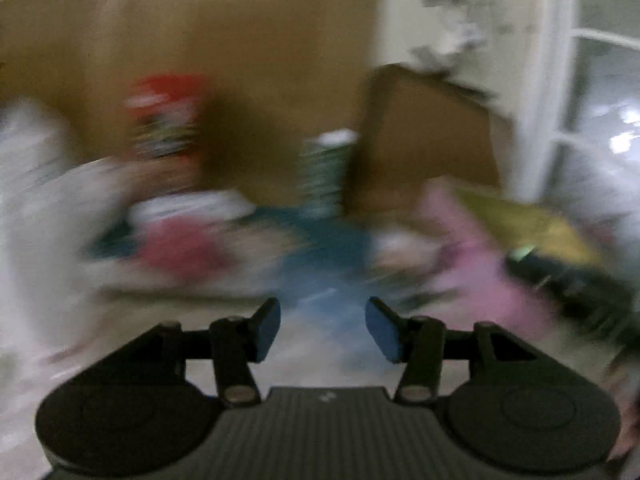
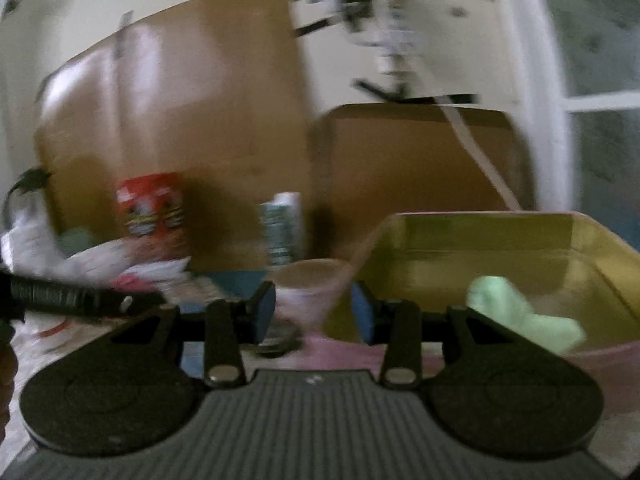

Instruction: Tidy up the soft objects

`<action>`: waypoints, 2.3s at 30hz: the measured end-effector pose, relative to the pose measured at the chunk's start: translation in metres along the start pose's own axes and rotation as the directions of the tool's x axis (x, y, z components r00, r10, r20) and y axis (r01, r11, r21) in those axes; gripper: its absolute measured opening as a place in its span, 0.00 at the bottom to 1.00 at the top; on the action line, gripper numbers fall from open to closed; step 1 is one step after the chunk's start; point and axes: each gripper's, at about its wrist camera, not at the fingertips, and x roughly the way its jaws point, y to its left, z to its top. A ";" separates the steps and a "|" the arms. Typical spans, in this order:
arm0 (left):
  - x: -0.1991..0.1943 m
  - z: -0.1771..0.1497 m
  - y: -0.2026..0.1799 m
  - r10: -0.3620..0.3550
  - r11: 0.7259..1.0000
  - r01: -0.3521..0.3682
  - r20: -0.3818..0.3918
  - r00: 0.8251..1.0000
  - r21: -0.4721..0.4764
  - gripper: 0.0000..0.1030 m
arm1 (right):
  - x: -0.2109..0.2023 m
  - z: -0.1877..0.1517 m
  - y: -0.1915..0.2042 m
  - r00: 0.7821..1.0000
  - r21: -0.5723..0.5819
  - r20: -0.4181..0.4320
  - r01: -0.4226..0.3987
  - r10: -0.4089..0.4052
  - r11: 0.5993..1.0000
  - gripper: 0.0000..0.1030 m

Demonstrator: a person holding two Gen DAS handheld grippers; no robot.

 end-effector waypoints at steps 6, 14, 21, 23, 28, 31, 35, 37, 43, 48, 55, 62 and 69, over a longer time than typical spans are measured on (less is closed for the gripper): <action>-0.023 -0.040 0.081 0.229 0.973 -0.229 -0.019 0.973 -0.019 0.47 | 0.040 -0.004 0.080 0.981 -0.105 -0.101 -0.174 0.163 0.979 0.43; -0.036 -0.041 0.113 0.162 0.974 -0.148 0.068 0.984 -0.174 0.51 | 0.123 -0.009 0.172 0.931 -0.113 -0.253 -0.297 0.261 0.948 0.43; -0.042 -0.045 0.126 0.141 0.963 -0.114 0.096 0.985 -0.244 0.55 | 0.176 -0.015 0.191 0.907 -0.119 -0.350 -0.289 0.232 0.950 0.28; -0.040 -0.044 0.129 0.134 0.963 -0.106 0.098 0.986 -0.247 0.55 | 0.169 -0.013 0.195 0.911 -0.137 -0.345 -0.288 0.227 0.948 0.09; -0.043 -0.045 0.124 0.136 0.966 -0.107 0.107 0.985 -0.236 0.62 | 0.120 -0.017 0.189 0.909 -0.217 -0.338 -0.327 0.243 0.920 0.07; -0.046 -0.045 0.123 0.105 0.972 -0.078 0.112 0.988 -0.221 0.67 | 0.074 -0.027 0.175 0.907 -0.267 -0.330 -0.354 0.260 0.896 0.07; -0.044 -0.044 0.122 0.051 0.974 -0.034 0.070 0.996 -0.225 0.67 | 0.010 -0.043 0.148 0.915 -0.317 -0.315 -0.351 0.251 0.881 0.07; -0.047 -0.044 0.117 0.004 0.970 0.010 0.060 0.998 -0.243 0.67 | -0.014 -0.046 0.128 0.926 -0.325 -0.293 -0.329 0.237 0.886 0.07; -0.053 -0.046 0.066 -0.261 0.934 0.255 0.011 0.965 -0.249 0.72 | -0.038 -0.055 0.091 0.932 -0.269 -0.291 -0.296 0.215 0.917 0.08; -0.044 -0.049 0.006 -0.310 0.948 0.302 -0.069 0.948 -0.101 0.71 | -0.040 -0.061 0.084 0.929 -0.217 -0.278 -0.309 0.245 0.926 0.08; -0.022 -0.046 -0.025 -0.380 0.924 0.367 -0.149 0.913 -0.104 0.43 | -0.046 -0.068 0.076 0.935 -0.156 -0.255 -0.290 0.245 0.944 0.08; -0.023 -0.004 -0.083 -0.435 0.897 0.440 -0.090 0.896 0.035 0.43 | -0.066 -0.054 0.049 0.982 -0.112 -0.106 -0.168 0.156 0.979 0.08; 0.010 0.043 -0.162 -0.491 0.853 0.491 -0.047 0.870 0.175 0.43 | -0.069 -0.018 -0.011 0.999 -0.049 0.048 0.010 -0.007 0.999 0.08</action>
